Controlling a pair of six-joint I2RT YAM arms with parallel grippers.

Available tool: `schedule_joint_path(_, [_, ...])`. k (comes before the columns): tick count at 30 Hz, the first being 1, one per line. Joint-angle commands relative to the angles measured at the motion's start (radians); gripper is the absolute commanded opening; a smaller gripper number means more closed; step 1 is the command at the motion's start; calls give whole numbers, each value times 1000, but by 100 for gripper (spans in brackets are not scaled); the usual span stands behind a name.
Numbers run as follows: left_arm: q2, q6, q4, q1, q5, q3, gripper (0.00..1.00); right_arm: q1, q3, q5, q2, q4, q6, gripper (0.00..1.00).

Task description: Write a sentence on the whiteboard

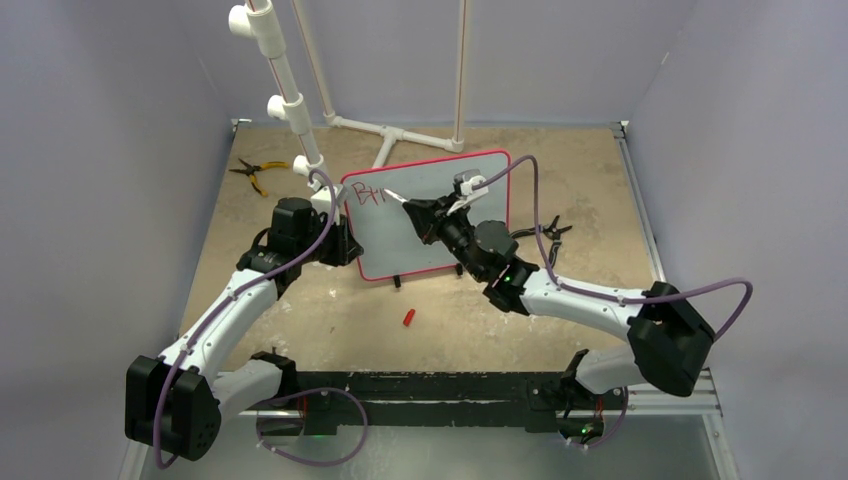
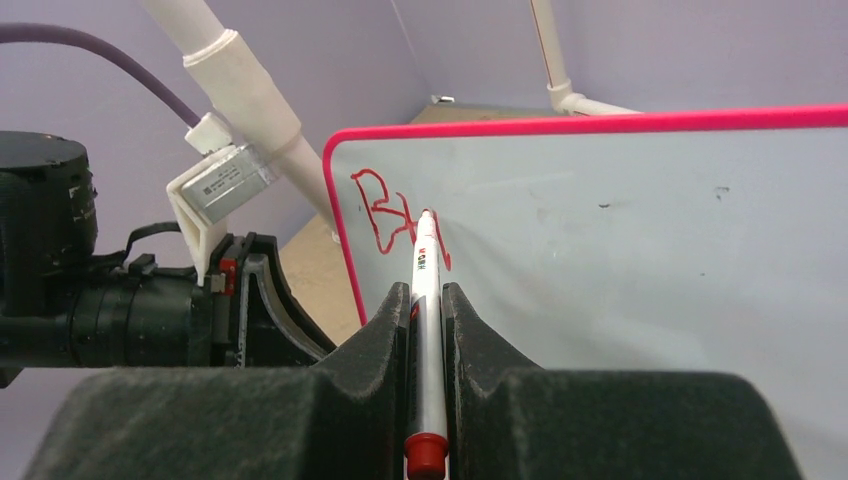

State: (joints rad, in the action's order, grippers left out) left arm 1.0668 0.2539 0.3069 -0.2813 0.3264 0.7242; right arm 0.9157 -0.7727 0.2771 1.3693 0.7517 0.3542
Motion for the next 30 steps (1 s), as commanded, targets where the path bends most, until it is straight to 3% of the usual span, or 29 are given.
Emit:
schedule_joint_path(1, [-6,5,-31,5,0,0,21,-3,-70,-9,19,43,-24,0])
schedule_joint_path(19, [-1,2,-31,5,1,1,21,-3,-118,37,92,27,-22,0])
schedule_joint_path(30, [-4,3,-31,5,1,1,21,-3,-38,3,18,118,-46,0])
